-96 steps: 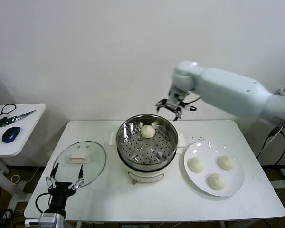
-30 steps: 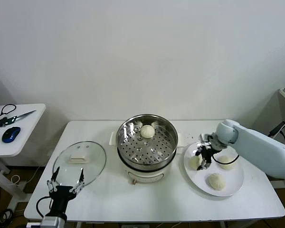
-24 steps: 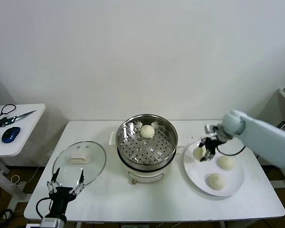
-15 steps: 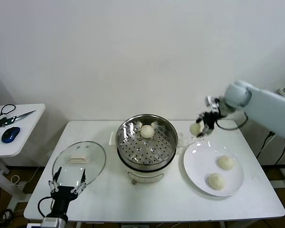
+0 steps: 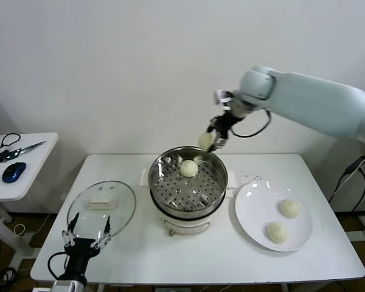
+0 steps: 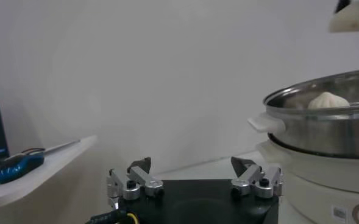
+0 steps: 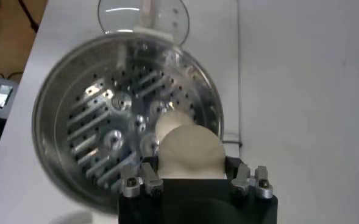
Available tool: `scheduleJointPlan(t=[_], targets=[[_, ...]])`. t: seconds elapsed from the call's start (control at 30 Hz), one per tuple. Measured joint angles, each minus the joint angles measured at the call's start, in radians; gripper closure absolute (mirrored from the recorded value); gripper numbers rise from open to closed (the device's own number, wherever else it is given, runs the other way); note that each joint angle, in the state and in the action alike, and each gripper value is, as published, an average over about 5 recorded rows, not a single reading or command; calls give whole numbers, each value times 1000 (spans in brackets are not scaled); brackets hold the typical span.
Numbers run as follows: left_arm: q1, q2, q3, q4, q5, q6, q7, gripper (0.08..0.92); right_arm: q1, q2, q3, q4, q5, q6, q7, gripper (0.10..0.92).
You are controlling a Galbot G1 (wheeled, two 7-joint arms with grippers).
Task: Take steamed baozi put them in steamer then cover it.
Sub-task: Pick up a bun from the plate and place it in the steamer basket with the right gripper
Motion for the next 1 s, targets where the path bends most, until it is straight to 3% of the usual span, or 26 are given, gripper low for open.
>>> scheduleJointPlan(t=[0.33,0.73,1.0], targets=[[4,0,-2,-4,-7,-2,-1,177,-84,151,-42,-14,22,-42,64,338],[4,2,-6,4,-11,-4,0,177,-165,203,-63,-31,0,-51,85,335],[-2,-2,1,5,-6,-1,1,177,-182,203,-57,-28,-27,-55,86,212]])
